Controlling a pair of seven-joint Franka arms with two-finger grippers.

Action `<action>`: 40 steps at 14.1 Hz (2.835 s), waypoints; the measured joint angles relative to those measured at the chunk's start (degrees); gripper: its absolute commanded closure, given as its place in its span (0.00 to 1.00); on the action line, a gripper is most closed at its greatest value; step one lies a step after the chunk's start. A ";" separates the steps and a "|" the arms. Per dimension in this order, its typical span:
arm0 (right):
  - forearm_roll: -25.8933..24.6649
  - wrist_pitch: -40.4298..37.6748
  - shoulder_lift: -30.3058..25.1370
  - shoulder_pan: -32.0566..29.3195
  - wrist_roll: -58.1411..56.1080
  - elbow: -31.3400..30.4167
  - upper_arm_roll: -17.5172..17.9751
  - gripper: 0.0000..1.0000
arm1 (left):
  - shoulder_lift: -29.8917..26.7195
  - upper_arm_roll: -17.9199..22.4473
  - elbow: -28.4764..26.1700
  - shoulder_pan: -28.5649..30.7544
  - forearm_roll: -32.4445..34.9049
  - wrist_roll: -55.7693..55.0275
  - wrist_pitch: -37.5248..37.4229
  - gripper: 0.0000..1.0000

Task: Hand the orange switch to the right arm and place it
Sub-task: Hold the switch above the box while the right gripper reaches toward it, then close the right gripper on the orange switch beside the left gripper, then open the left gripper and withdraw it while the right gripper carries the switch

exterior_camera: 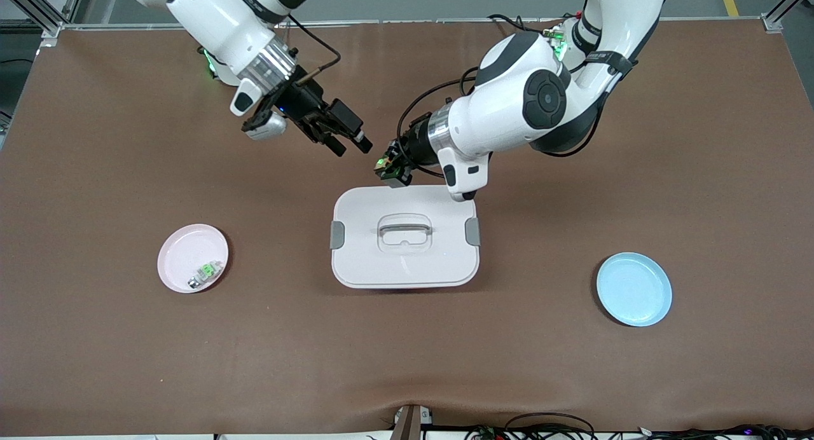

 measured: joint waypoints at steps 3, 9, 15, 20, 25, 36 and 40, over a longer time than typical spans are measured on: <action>0.12 0.79 2.59 1.02 0.73 1.73 0.00 0.00 | 0.64 0.08 0.00 -0.08 0.65 0.00 0.12 1.00; 1.05 4.96 6.57 3.54 1.34 3.68 -0.01 0.00 | 1.28 0.12 0.00 -0.42 1.04 0.00 1.23 1.00; 1.06 7.57 10.17 5.00 1.35 5.12 -0.01 0.11 | 1.31 0.20 0.01 -0.42 1.05 0.00 1.27 1.00; 1.06 7.59 10.31 5.02 1.35 5.60 -0.03 1.00 | 1.31 0.21 0.06 -0.43 1.05 0.00 1.30 1.00; 1.25 7.69 10.52 5.04 2.02 6.18 -0.17 1.00 | 1.36 0.32 0.24 -0.47 1.10 -0.04 1.65 1.00; 1.24 7.59 11.46 5.26 1.98 6.85 -0.12 1.00 | 1.09 0.40 1.00 -0.22 4.91 -0.33 1.43 0.00; 0.76 4.15 11.95 5.22 -2.16 7.97 -0.34 1.00 | -0.26 0.49 1.43 1.73 9.11 -0.33 1.18 0.00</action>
